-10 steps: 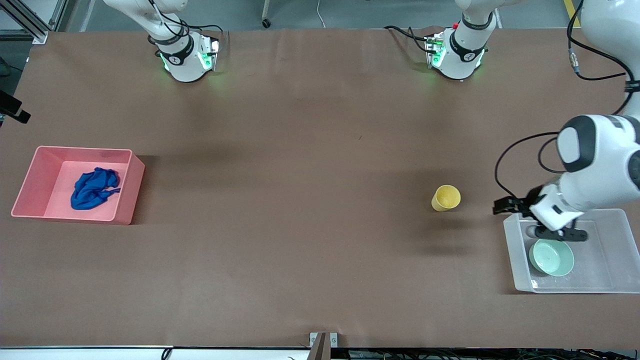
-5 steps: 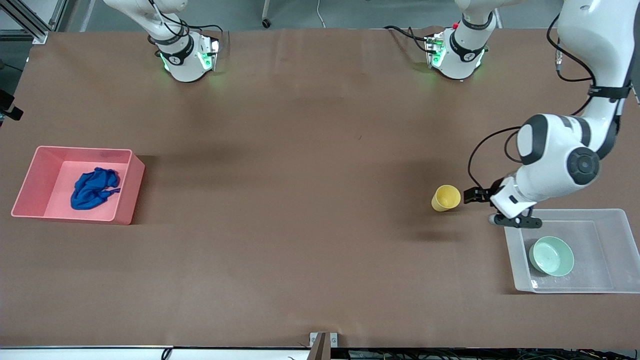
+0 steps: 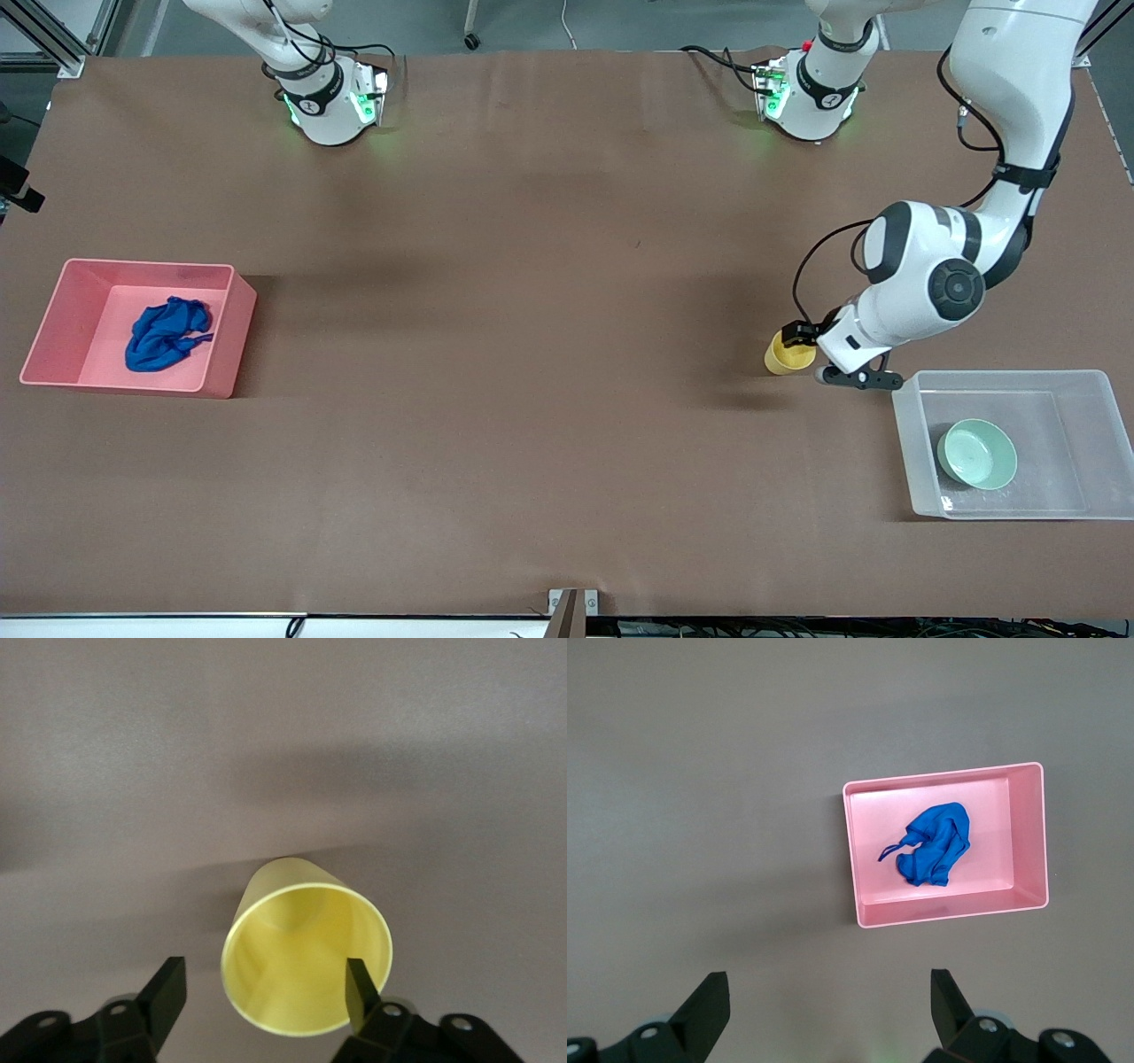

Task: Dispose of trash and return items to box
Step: 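Grasp the yellow cup with the left gripper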

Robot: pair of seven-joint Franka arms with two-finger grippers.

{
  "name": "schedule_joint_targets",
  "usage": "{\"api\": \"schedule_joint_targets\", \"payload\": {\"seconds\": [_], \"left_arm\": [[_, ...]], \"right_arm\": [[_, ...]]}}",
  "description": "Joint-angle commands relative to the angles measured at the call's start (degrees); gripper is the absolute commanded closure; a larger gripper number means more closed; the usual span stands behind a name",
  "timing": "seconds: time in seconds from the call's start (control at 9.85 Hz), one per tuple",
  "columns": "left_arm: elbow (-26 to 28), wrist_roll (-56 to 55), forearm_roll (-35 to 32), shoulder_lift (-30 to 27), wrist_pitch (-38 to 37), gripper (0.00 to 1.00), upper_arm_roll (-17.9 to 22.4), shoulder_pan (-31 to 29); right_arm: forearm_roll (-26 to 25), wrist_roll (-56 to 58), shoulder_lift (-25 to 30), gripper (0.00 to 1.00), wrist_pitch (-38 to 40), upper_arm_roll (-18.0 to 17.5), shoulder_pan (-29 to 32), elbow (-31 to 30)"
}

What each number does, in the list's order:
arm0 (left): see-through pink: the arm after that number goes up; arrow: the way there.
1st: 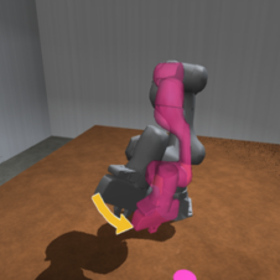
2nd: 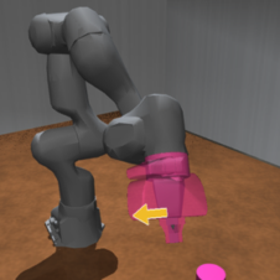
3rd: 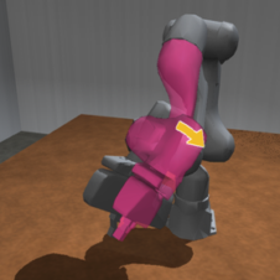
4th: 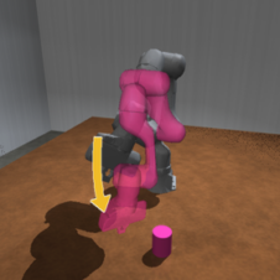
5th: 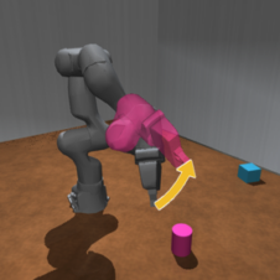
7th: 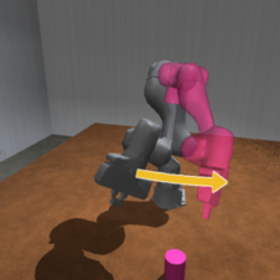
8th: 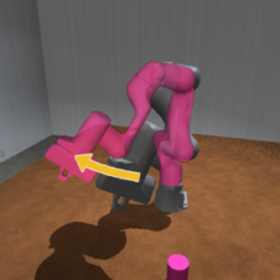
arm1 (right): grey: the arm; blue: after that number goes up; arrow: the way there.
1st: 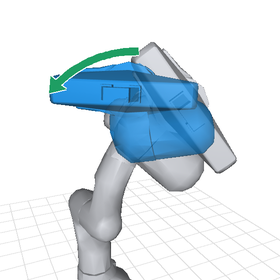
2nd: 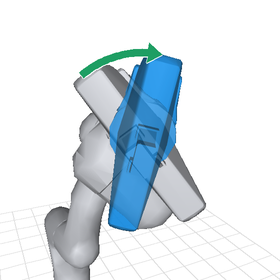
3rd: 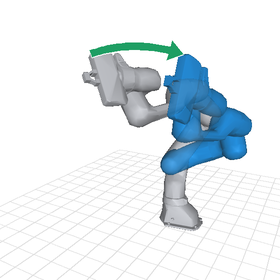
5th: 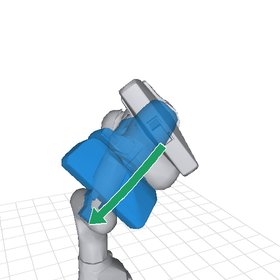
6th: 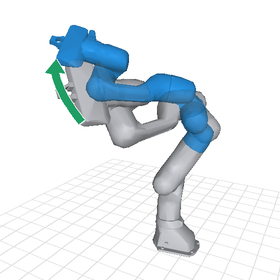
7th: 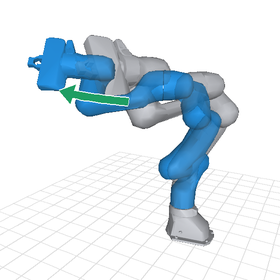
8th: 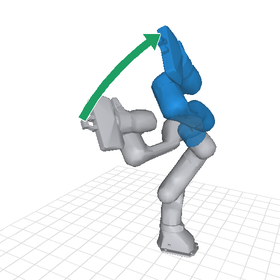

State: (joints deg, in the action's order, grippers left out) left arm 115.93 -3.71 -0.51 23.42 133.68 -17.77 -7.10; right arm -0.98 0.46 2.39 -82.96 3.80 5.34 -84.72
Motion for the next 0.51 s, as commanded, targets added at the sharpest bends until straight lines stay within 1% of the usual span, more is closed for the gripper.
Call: {"api": "schedule_joint_targets", "payload": {"seconds": [0.0,0.1,0.2,0.3,0.41], "left_arm": [[0.6,-1.1,-2.2,3.3,2.5,0.66,0.1,-0.4],[0.6,-1.1,-2.2,3.7,2.5,0.86,0.1,-0.4],[0.4,-1.0,-2.2,3.8,2.5,0.97,0.1,-0.6],[0.2,-0.3,-3.1,3.3,2.5,1.00,0.1,-0.9],[-1.0,0.0,-5.1,2.4,1.9,1.00,0.2,-1.2]], "right_arm": [[-0.3,-1.2,-0.1,0.00,0.6,0.2,-0.6,0.5],[-0.3,-1.2,-0.1,0.00,0.6,0.2,-0.6,0.4],[-0.3,-1.2,-0.1,0.00,0.6,0.2,-0.6,0.4],[-0.2,-1.2,-0.1,0.00,0.6,0.2,-0.6,0.4],[-0.2,-1.2,-0.2,0.00,0.5,0.2,-0.5,0.3]]}}
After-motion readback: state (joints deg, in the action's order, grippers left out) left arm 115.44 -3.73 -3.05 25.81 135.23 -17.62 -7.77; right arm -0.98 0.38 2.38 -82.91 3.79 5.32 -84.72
